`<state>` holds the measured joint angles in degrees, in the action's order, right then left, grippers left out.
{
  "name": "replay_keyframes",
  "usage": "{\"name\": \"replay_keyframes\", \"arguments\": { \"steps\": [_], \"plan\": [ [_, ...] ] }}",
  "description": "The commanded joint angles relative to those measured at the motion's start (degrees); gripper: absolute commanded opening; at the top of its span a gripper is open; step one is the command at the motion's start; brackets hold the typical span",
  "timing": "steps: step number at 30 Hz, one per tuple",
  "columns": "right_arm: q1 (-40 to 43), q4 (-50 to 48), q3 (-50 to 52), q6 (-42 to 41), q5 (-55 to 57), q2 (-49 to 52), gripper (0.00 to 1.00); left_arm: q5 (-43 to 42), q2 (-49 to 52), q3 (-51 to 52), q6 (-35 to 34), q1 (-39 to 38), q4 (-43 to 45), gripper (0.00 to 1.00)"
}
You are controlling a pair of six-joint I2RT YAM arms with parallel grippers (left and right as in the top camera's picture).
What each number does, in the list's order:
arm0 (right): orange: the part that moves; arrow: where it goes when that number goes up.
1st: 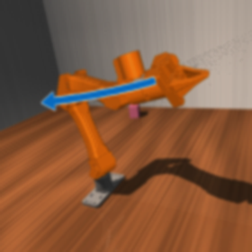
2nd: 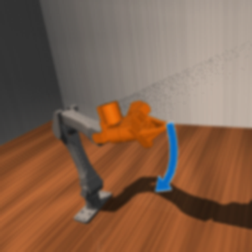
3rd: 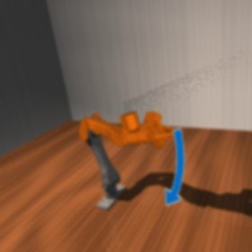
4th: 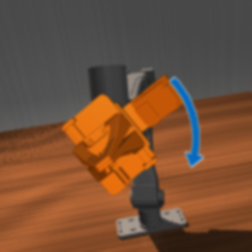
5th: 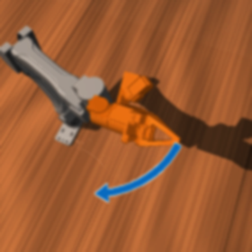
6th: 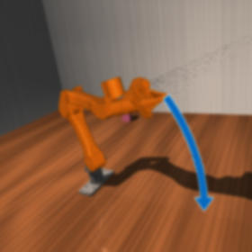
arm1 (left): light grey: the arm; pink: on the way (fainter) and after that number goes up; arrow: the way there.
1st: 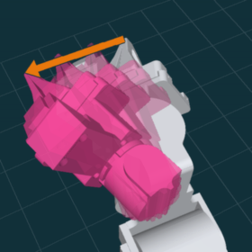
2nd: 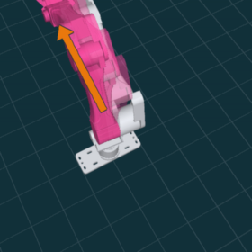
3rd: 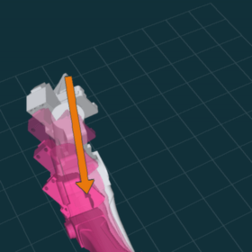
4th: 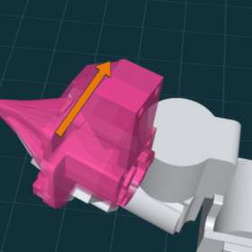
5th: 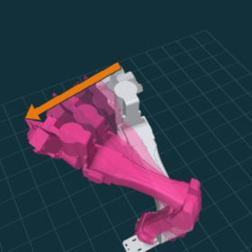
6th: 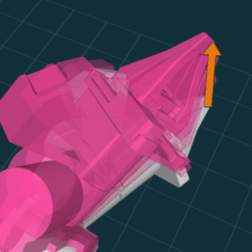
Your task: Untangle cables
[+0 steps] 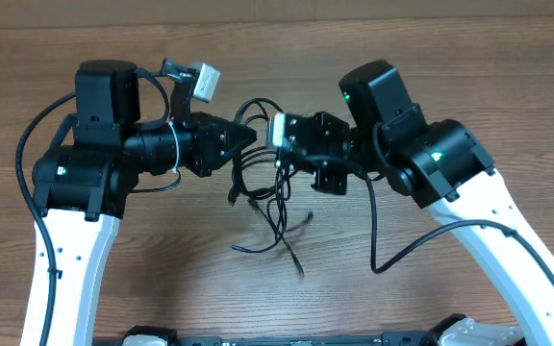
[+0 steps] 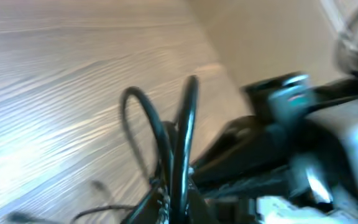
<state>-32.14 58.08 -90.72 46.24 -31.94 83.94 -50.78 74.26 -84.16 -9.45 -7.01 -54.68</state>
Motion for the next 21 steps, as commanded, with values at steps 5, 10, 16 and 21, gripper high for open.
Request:
{"name": "replay_keyframes", "arguments": {
  "steps": [5, 10, 16, 21],
  "plan": [
    [7.74, -3.10, -0.48, -21.14, 0.39, -2.51, 0.04, 14.10, -0.50, -0.74, -1.31, 0.72, -2.73, 0.04],
    [13.84, -5.11, -0.48, -33.11, 0.39, -2.51, 0.04, 14.36, -0.50, -0.74, -1.29, 0.72, -2.75, 0.04],
    [19.78, -6.40, -0.46, -43.91, 0.42, -2.49, 0.04, 14.36, -0.50, -0.74, -1.29, 0.72, -2.78, 0.04],
    [23.15, -6.10, -0.42, -46.77, 0.63, -2.29, 0.04, 14.32, -0.50, -0.76, -1.27, 0.72, -2.71, 0.04]
  ]
}}
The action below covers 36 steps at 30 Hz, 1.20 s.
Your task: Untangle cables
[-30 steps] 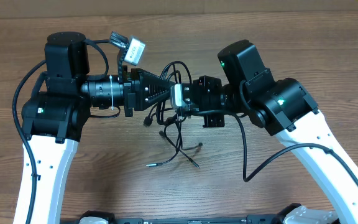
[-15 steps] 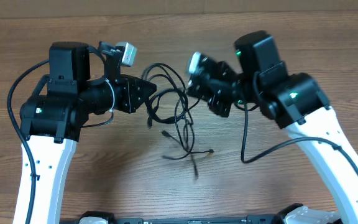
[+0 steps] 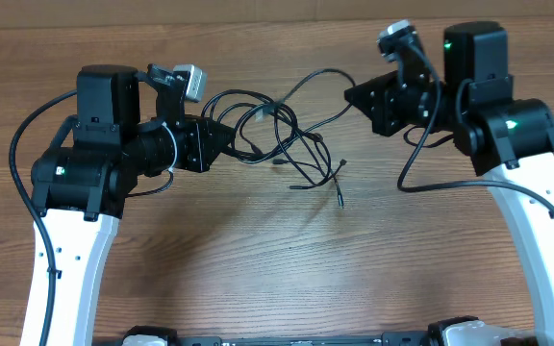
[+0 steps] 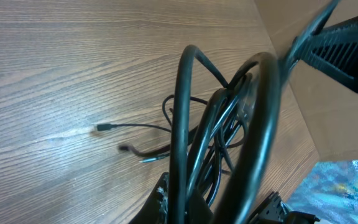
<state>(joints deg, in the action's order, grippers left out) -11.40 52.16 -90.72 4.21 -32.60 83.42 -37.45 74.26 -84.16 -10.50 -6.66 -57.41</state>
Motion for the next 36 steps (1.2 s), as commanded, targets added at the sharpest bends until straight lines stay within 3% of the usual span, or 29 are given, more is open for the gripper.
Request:
{"name": "replay_keyframes", "arguments": {
  "steps": [1, 2, 3, 5, 7, 9, 12, 15, 16, 17, 18, 28, 36],
  "plan": [
    [2.97, 0.74, -0.39, -5.31, 2.43, -1.64, 0.04, 0.68, -0.50, -0.76, -0.22, 0.37, 0.11, 0.04],
    [3.02, 1.62, -0.39, -5.33, 3.30, -1.64, 0.04, 0.35, -0.50, -0.74, -0.13, 0.37, 0.24, 0.04],
    [3.02, 2.58, -0.39, -5.33, 4.20, -1.64, 0.11, 0.09, -0.50, -0.76, 0.02, 0.37, 0.33, 0.04],
    [3.02, 4.09, -0.39, -5.27, 4.31, -1.64, 0.58, -0.09, -0.50, -0.76, 0.04, 0.37, 0.50, 0.04],
    [3.02, 4.96, -0.39, -4.94, 4.26, -1.64, 0.78, -0.11, -0.50, -0.74, 0.04, 0.37, 0.68, 0.04],
    [2.99, 5.73, -0.39, -0.63, 3.15, -1.64, 0.81, -0.63, -0.50, -0.74, 0.09, 0.37, 0.87, 0.04],
    [2.99, 8.37, -0.39, 12.55, -4.66, -1.64, 0.81, -4.76, -0.50, -0.74, 0.52, 0.37, 2.45, 0.04],
    [2.99, 10.80, -0.39, 20.57, -10.88, -1.64, 0.81, -11.63, -0.50, -0.74, 4.28, 0.35, 4.81, 0.04],
    [2.99, 11.06, -0.39, 20.72, -11.69, -1.64, 0.84, -15.41, -0.50, -0.74, 5.97, 0.35, 5.99, 0.04],
    [2.99, 11.32, -0.39, 20.52, -12.20, -1.64, 0.93, -17.57, -0.50, -0.74, 6.82, 0.31, 6.80, 0.05],
    [2.99, 11.34, -0.39, 19.10, -12.52, -1.64, 1.00, -19.06, -0.50, -0.74, 7.43, 0.22, 7.56, 0.04],
    [2.99, 11.63, -0.39, -5.49, -16.13, -1.44, 1.00, -21.18, -0.50, -0.74, 8.92, 0.22, 10.58, 0.04],
    [1.07, 10.03, -0.37, -12.83, -18.51, -1.31, 1.00, -25.66, -0.50, -0.74, 9.53, 0.20, 15.45, 0.04]
  ]
}}
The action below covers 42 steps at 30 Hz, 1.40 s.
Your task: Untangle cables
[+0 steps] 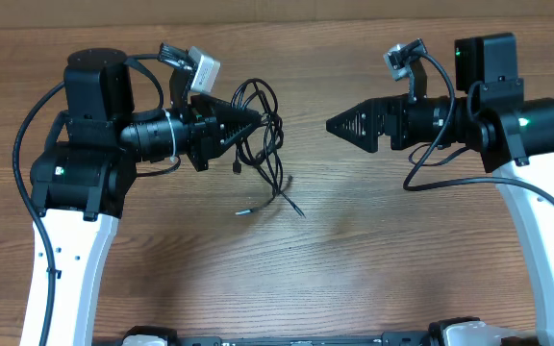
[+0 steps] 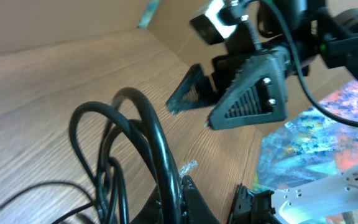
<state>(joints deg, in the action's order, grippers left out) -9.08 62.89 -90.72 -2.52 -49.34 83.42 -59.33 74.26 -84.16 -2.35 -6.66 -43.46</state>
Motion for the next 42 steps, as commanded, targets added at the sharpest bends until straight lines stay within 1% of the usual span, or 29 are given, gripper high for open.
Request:
{"name": "replay_keyframes", "arguments": {
  "steps": [1, 3, 4, 6, 7, 9, 12, 16, 20, 23, 24, 28, 33, 35, 37, 42],
  "plan": [
    [-1.90, -1.11, -0.37, -7.32, -1.75, -1.16, 1.00, -3.78, -0.50, -0.76, 0.87, 0.20, 1.99, 0.04],
    [-3.23, -1.97, -0.37, -9.51, -1.64, -0.94, 1.00, -3.78, -0.50, -0.74, 0.52, 0.17, 2.43, 0.04],
    [-4.48, -2.60, -0.37, -12.02, -0.22, -0.70, 1.00, -3.76, -0.50, -0.74, 0.44, -0.07, 2.56, 0.04],
    [-6.12, -3.19, -0.37, -16.76, 3.69, -0.28, 1.00, -3.72, -0.50, -0.74, 0.44, -0.66, 2.95, 0.04],
    [-7.58, -3.37, -0.37, -20.68, 7.69, 0.22, 1.00, -3.69, -0.50, -0.74, 0.42, -1.25, 3.52, 0.04],
    [-9.90, -3.72, -0.37, -24.90, 10.78, 1.29, 1.00, -2.99, -0.50, -0.74, -0.37, -2.25, 4.61, 0.04],
    [-11.89, -4.85, -0.37, -27.12, 10.78, 2.34, 1.00, -0.79, -0.50, -0.74, -2.60, -2.73, 5.33, 0.04],
    [-13.55, -6.62, -0.37, -30.38, 10.80, 2.86, 1.00, -0.37, -0.50, -0.74, -2.86, -2.82, 5.66, 0.04],
    [-14.12, -7.45, -0.37, -33.83, 10.97, 2.86, 1.00, 2.84, -0.50, -0.74, -4.85, -2.82, 5.64, 0.04],
    [-14.12, -7.78, -0.37, -36.98, 11.74, 2.86, 1.00, 3.23, -0.50, -0.74, -5.64, -2.97, 6.29, 0.04],
    [-14.12, -7.80, -0.37, -38.91, 12.50, 2.86, 1.00, 3.43, -0.50, -0.74, -5.77, -3.41, 6.56, 0.04],
    [-14.32, -8.83, -0.37, -42.10, 13.31, 2.86, 1.00, 6.62, -0.48, -0.74, -8.22, -6.03, 8.04, 0.04],
    [-15.08, -10.36, -0.37, -43.74, 13.31, 2.86, 1.00, 13.51, -0.48, -0.74, -11.10, -9.77, 8.46, 0.04],
    [-15.08, -10.62, -0.37, -44.89, 13.31, 2.86, 1.00, 16.65, -0.50, -0.74, -13.42, -11.02, 8.46, 0.04],
    [-15.08, -11.04, -0.37, -45.75, 13.29, 2.86, 1.00, 17.70, -0.48, -0.74, -15.78, -11.41, 8.92, 0.04],
    [-15.08, -11.43, -0.37, -45.70, 13.29, 2.86, 1.00, 17.33, -0.50, -0.74, -19.41, -11.41, 11.65, 0.04]
  ]
}}
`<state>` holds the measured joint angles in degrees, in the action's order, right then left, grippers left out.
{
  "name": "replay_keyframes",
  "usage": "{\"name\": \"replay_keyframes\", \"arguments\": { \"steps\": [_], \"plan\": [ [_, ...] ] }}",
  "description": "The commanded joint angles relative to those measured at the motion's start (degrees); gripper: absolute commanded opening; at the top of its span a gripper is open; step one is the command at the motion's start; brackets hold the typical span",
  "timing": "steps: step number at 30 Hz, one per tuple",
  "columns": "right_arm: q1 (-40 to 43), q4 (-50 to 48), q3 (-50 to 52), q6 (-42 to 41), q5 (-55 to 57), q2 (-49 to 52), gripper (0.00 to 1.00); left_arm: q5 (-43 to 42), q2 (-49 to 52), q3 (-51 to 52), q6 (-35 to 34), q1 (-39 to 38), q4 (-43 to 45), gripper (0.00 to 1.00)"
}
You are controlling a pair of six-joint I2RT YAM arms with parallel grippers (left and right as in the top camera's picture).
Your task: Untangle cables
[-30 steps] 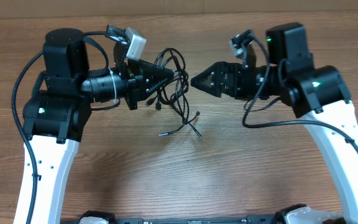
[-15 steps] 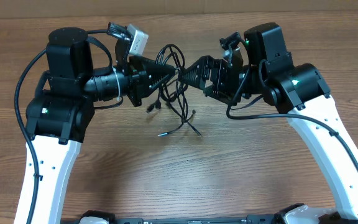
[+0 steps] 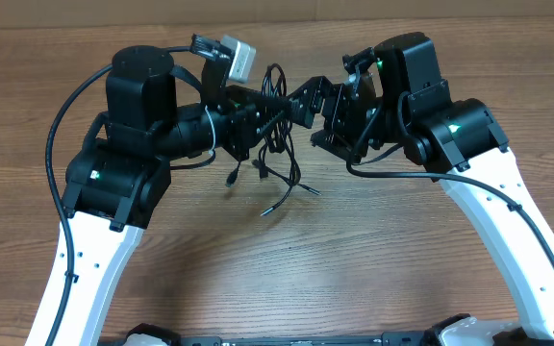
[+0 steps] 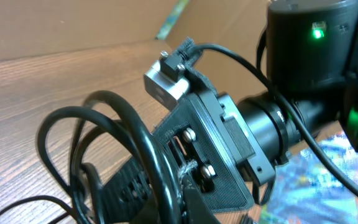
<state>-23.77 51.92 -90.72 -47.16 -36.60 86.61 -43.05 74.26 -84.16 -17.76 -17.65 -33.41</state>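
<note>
A tangle of black cables hangs from my left gripper, which is shut on its upper loops; loose plug ends trail onto the wood below. In the left wrist view the thick loops rise out of the left gripper at the bottom edge. My right gripper sits right against the bundle from the right with its fingers apart. One ribbed finger shows behind the loops. Whether it touches a cable is hidden.
The wooden table stretches around both arms. A cardboard wall closes the far edge. The right arm's own cable loops below its wrist.
My right gripper was shut and well to the right of the bundle; now it is against the cables with its fingers apart. The left gripper and bundle have shifted slightly right and further back.
First both grippers met at the tangle mid-table. Then the right gripper was far right with a strand stretched toward it and the tangle spread out. Later it was shut and empty, the bundle hanging from the left gripper. Now it is back at the bundle.
</note>
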Motion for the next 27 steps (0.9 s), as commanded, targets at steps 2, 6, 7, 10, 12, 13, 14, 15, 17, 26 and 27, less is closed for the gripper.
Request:
{"name": "replay_keyframes", "arguments": {
  "steps": [2, 6, 7, 10, 12, 13, 14, 15, 17, 26, 27],
  "plan": [
    [-0.46, -0.46, -0.37, -1.07, 0.57, -0.33, 1.00, 0.94, -0.50, -0.74, -4.83, -0.44, 2.93, 0.04],
    [-0.74, -0.42, -0.35, -0.79, 1.51, -0.17, 1.00, -1.68, -0.50, -0.74, -5.20, -0.44, 5.84, 0.05],
    [-0.76, -0.17, -0.35, -0.79, 2.12, 0.02, 1.00, -2.10, -0.50, -0.74, -5.22, -0.44, 6.32, 0.04],
    [-0.76, 0.59, -0.35, -0.79, 4.09, 0.55, 0.99, -2.21, -0.50, -0.74, -5.16, -0.42, 6.56, 0.04],
    [-0.76, 1.27, -0.35, -0.76, 6.10, 0.63, 0.83, -2.23, -0.50, -0.74, -4.61, -0.44, 6.10, 0.04],
    [-0.76, 1.64, -0.35, -0.61, 7.28, 0.63, 0.75, -2.21, -0.50, -0.74, -3.87, -0.42, 5.55, 0.04],
    [-0.76, 1.92, -0.35, -0.31, 8.13, 0.63, 0.67, -2.12, -0.50, -0.74, -2.84, -0.42, 4.76, 0.04],
    [-0.74, 2.21, -0.35, -0.07, 8.44, 0.63, 0.63, -1.99, -0.50, -0.74, -1.73, -0.39, 4.04, 0.04],
    [-0.48, 2.60, -0.35, 1.18, 8.57, 0.63, 0.52, -1.92, -0.50, -0.74, 0.76, -0.39, 2.34, 0.04],
    [-0.26, 4.74, -0.35, 2.58, 12.00, 0.63, 0.04, -2.05, -0.50, -0.74, 2.54, -0.39, 0.61, 0.04],
    [-0.26, 4.96, -0.35, 2.60, 12.20, 0.63, 0.04, -2.08, -0.50, -0.74, 2.54, -0.39, 0.63, 0.04]
  ]
}}
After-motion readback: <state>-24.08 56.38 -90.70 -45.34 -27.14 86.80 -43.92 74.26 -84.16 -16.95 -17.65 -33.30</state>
